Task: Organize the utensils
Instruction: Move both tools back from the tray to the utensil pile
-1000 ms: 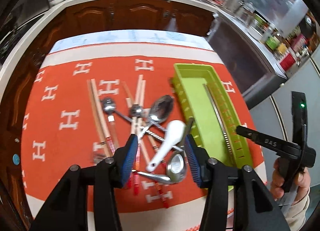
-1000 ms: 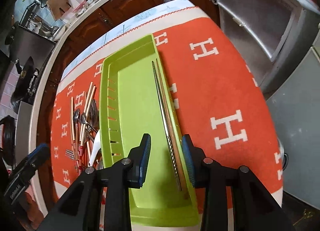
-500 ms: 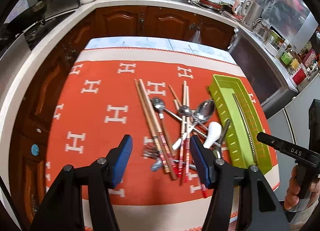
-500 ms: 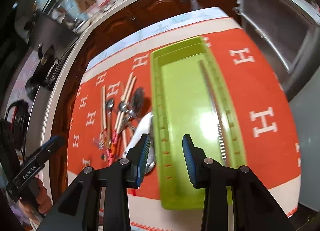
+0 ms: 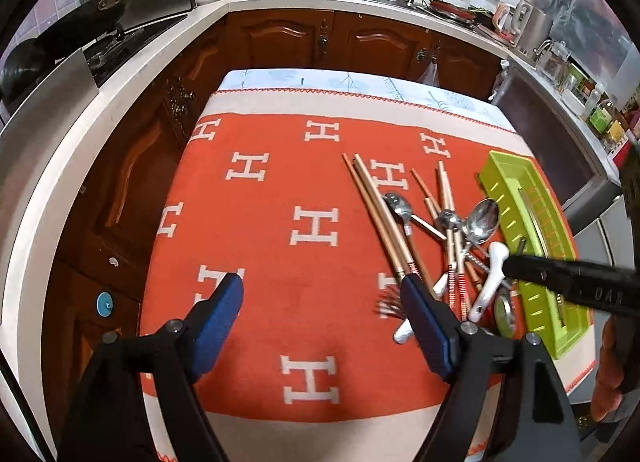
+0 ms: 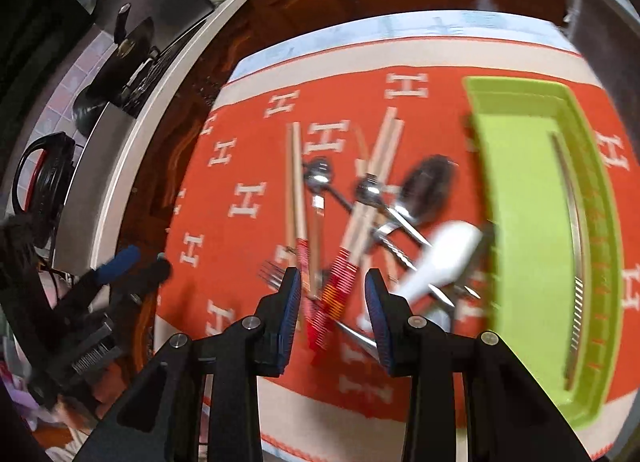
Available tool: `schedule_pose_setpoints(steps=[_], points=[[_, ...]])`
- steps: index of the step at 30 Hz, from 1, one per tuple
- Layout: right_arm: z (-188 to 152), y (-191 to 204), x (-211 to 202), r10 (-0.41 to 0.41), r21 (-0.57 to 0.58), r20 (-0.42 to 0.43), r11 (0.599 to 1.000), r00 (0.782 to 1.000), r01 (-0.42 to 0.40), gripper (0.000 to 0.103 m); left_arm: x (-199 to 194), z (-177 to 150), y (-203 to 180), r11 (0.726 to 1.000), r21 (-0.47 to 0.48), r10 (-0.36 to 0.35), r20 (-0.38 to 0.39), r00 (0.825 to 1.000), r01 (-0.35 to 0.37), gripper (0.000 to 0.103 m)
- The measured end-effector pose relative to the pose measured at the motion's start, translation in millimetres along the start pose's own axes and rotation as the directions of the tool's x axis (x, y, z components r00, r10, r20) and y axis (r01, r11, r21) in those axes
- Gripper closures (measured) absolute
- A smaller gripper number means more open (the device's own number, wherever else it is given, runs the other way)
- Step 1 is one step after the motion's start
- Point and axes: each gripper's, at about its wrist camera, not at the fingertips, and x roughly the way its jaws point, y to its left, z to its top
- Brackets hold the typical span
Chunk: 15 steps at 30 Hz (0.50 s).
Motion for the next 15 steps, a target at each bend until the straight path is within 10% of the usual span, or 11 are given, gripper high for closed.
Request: schedule_pose_setpoints(steps=[15], points=[[61.9, 47.2, 113.9, -0.011, -0.060, -0.155, 0.998, 0.988, 0.002, 0.096, 48.7, -6.7, 45.2, 0.974, -0.150, -0.183, -0.094, 0.979, 0.167, 0.075]])
